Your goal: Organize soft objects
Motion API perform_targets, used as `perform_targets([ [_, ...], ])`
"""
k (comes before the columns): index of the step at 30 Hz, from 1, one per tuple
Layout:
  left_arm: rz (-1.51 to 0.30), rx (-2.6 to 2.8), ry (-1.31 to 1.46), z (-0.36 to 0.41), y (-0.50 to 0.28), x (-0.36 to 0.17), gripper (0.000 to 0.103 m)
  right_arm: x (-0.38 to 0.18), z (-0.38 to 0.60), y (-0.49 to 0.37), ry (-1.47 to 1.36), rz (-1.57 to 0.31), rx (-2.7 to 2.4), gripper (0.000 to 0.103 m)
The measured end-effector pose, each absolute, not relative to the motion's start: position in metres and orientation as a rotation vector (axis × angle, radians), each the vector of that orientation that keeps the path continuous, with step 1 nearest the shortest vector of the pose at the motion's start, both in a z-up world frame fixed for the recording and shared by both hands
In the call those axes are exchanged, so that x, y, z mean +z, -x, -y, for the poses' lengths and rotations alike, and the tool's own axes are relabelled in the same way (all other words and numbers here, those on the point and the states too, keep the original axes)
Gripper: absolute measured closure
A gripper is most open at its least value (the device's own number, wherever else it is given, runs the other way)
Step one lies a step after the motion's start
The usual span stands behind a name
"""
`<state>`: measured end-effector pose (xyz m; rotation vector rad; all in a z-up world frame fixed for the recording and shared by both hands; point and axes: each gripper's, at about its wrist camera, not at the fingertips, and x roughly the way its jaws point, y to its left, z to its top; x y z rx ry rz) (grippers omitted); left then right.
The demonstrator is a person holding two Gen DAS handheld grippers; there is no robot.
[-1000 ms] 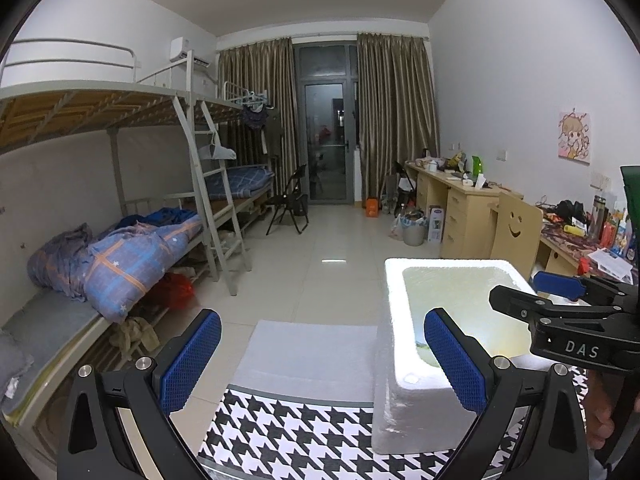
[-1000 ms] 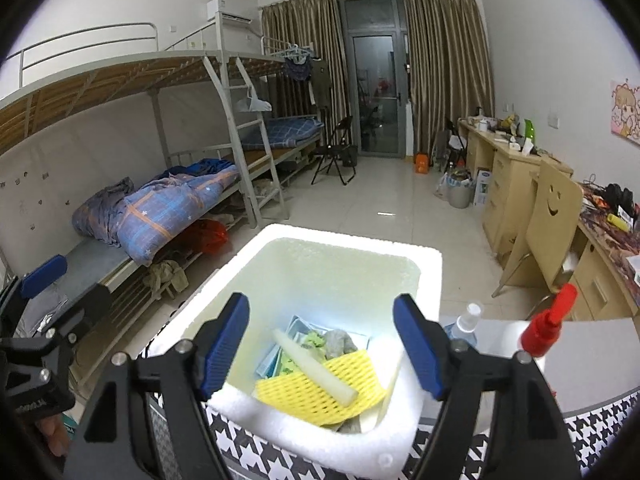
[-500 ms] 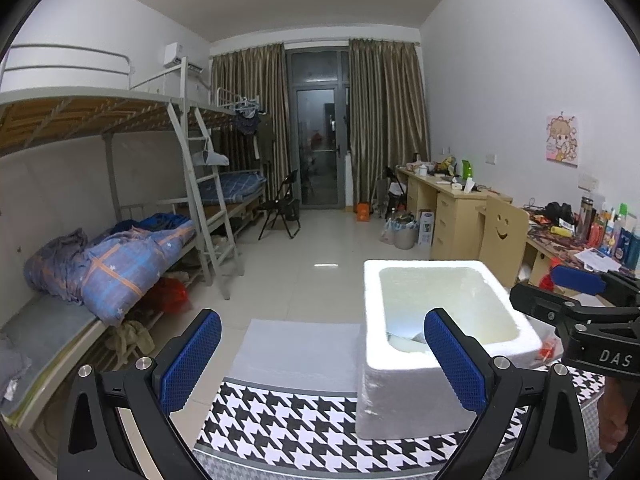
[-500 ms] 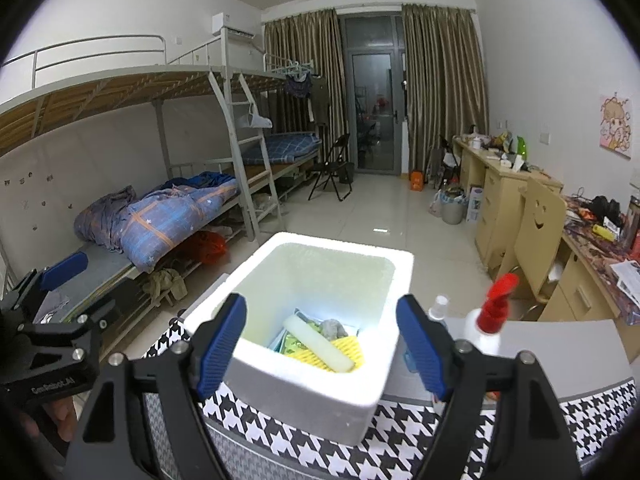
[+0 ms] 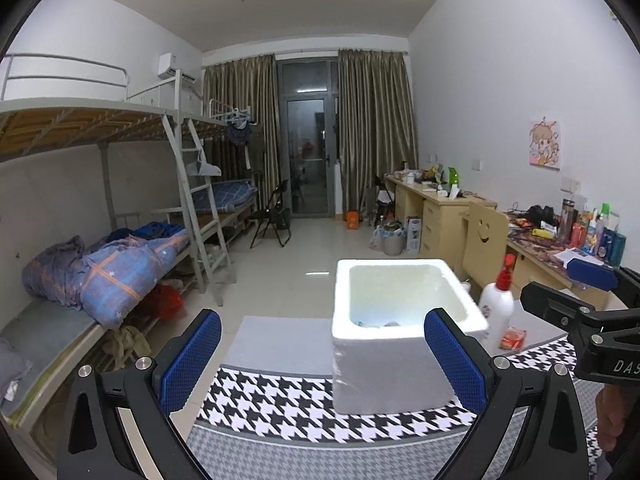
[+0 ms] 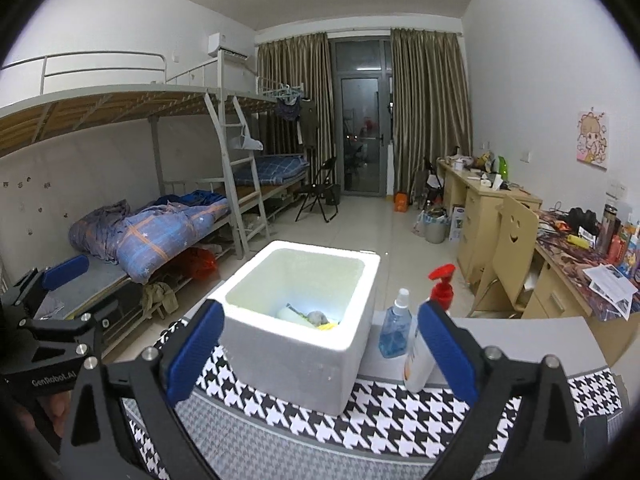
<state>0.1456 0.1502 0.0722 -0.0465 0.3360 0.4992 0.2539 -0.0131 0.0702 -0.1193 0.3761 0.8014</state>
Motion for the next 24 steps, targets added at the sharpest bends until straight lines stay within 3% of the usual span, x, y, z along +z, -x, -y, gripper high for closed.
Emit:
perform_targets([
  [24,-0.201,0.437,0.047,-0.095,-0.067,0.076,0.001,0.058,0.079,-0.164,0.084,-0.274,0.737,0.004],
])
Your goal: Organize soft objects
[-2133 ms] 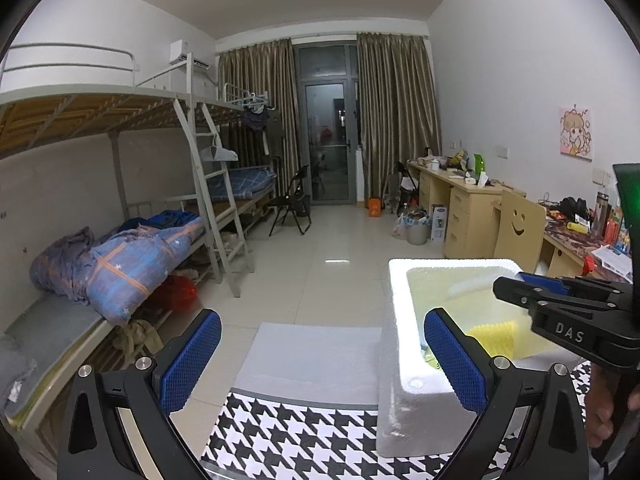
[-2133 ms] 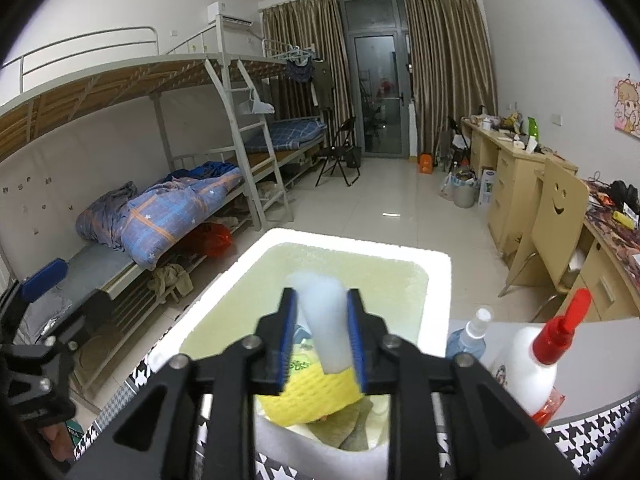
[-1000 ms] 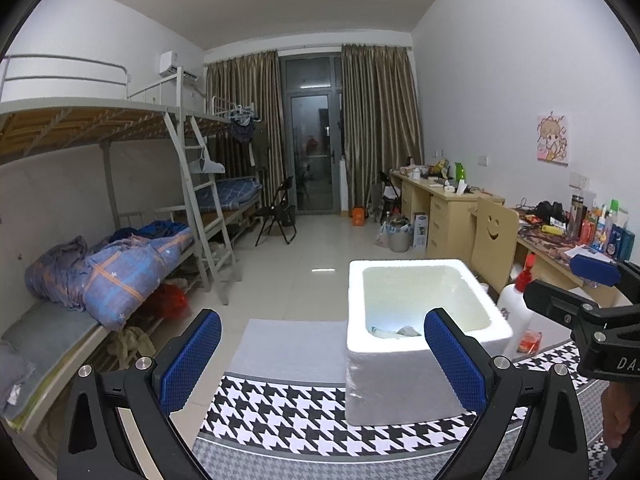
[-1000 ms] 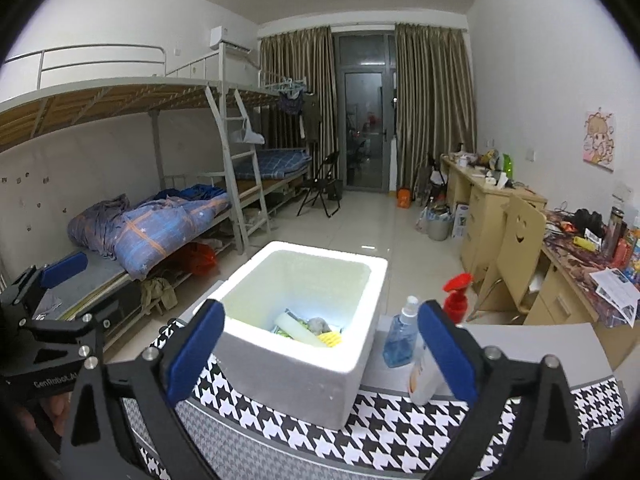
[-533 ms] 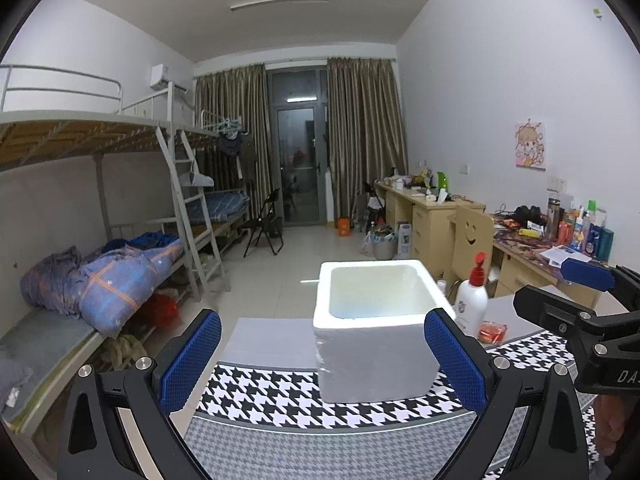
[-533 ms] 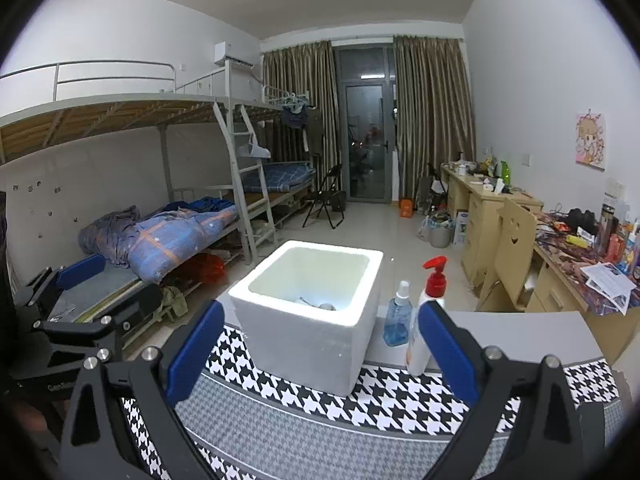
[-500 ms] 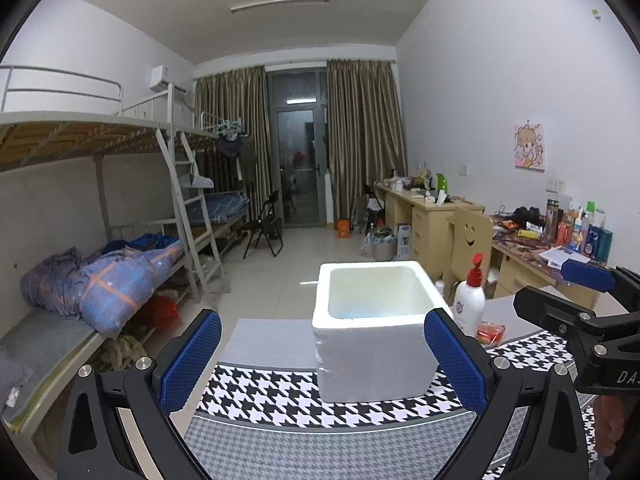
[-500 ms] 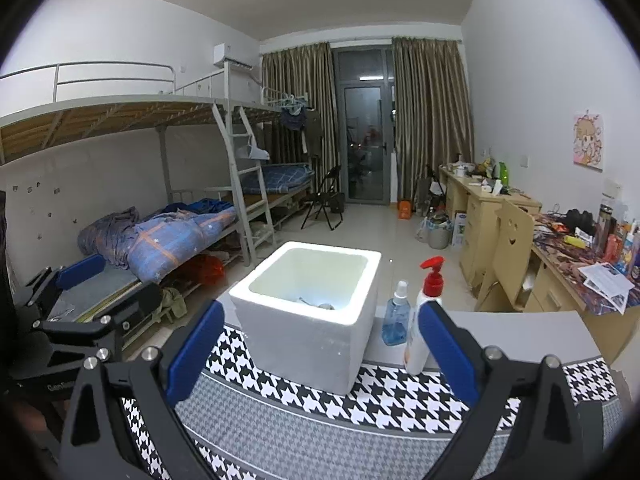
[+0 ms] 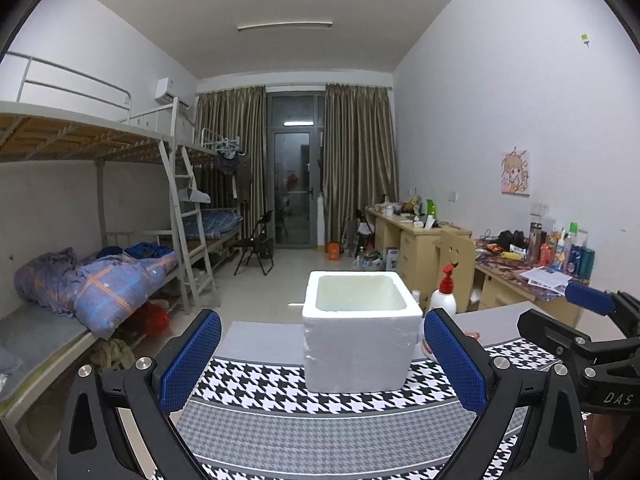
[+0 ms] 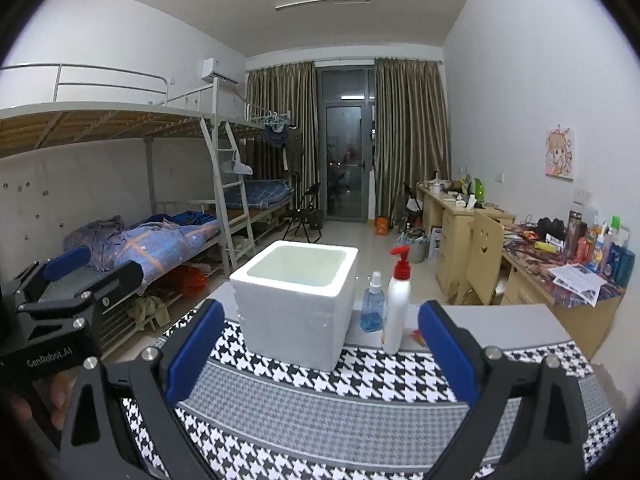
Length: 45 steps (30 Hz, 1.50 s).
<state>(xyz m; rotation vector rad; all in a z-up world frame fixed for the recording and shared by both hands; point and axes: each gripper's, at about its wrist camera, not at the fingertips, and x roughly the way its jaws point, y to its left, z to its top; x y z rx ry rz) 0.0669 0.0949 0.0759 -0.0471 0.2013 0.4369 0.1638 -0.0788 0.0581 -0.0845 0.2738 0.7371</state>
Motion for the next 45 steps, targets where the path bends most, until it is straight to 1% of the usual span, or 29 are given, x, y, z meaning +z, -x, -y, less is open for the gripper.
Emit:
perform_targets([
  [16,-0.158,0.427,0.025,-0.079,-0.039,0.053,0.001,0.03,0.104,-0.134,0.046,-0.17,0.691,0.003],
  [21,-0.133,0.413,0.01,-0.071,-0.034,0.048,0.001,0.02,0.109,-0.128,0.034,-0.162,0.687,0.003],
  [45,-0.127,0.456,0.027,-0.061,-0.028,0.008,0.001,-0.007,0.129,-0.12,0.001,-0.149,0.62,0.003],
])
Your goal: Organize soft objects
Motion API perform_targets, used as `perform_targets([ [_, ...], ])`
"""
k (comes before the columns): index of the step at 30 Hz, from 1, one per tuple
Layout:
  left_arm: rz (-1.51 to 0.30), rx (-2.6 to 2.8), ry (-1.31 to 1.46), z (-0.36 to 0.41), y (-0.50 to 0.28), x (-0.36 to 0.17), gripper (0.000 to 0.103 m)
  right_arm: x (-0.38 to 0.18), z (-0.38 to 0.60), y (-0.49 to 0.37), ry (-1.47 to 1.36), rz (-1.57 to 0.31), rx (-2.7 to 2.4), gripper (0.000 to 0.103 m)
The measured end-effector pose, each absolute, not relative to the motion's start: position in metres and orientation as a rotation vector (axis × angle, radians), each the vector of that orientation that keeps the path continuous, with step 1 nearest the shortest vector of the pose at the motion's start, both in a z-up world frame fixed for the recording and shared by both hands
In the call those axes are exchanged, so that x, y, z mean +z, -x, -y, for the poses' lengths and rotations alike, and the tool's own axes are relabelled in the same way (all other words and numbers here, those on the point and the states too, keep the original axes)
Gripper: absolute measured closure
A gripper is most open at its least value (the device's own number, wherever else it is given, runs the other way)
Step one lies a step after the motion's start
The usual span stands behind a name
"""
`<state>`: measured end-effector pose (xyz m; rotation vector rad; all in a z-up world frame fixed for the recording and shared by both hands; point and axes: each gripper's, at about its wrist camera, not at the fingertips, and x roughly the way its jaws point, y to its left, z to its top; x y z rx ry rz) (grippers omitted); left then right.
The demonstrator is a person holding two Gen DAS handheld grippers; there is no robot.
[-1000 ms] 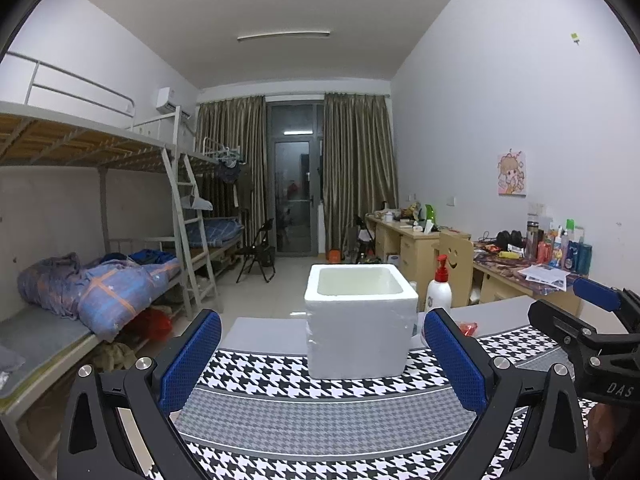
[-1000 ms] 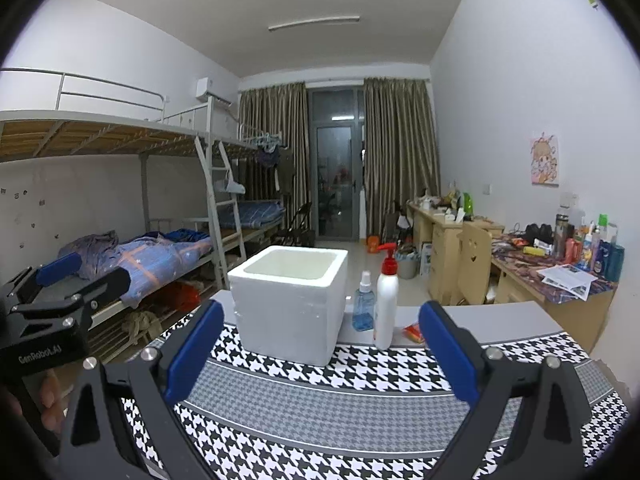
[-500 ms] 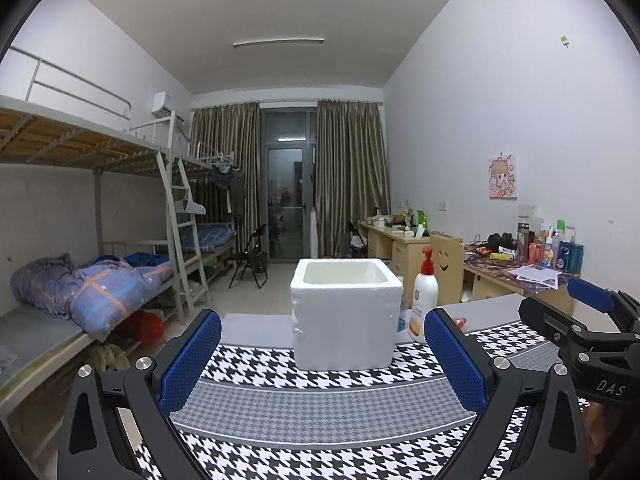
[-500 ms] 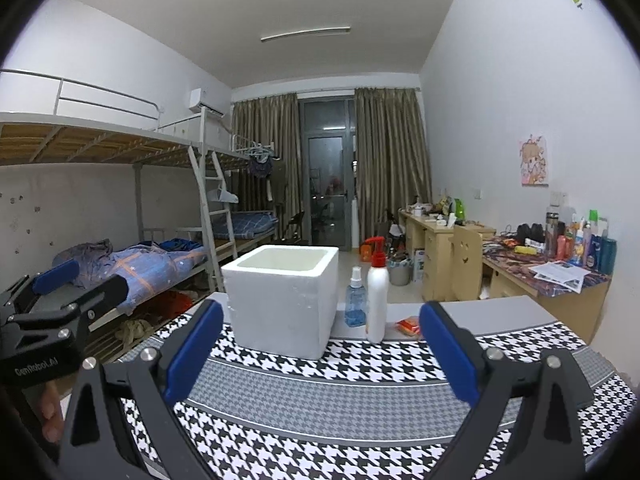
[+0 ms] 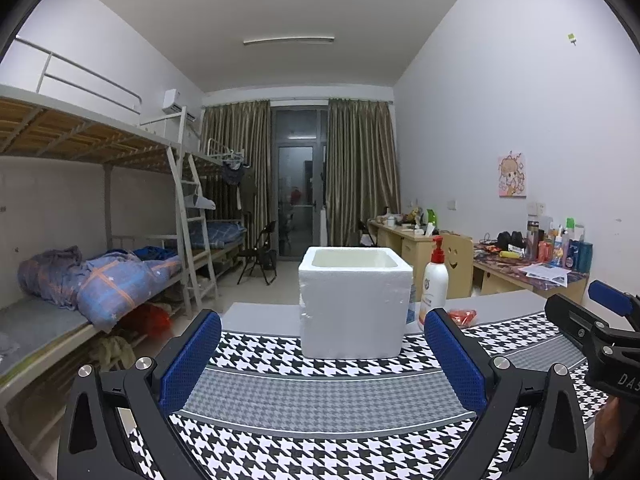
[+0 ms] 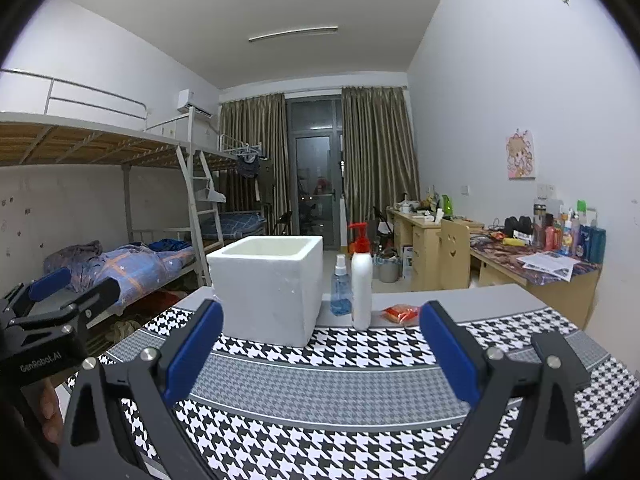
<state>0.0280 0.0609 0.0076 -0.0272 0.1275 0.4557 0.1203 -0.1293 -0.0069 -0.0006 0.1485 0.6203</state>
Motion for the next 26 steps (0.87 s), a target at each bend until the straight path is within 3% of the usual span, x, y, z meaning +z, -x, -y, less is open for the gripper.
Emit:
perform_targets([
  [26,-0.156,0.454,0.008,-0.056,-0.026,-0.007,0.001,-0.024,0.131,-0.114,0.033,-0.157,0.61,0.003],
])
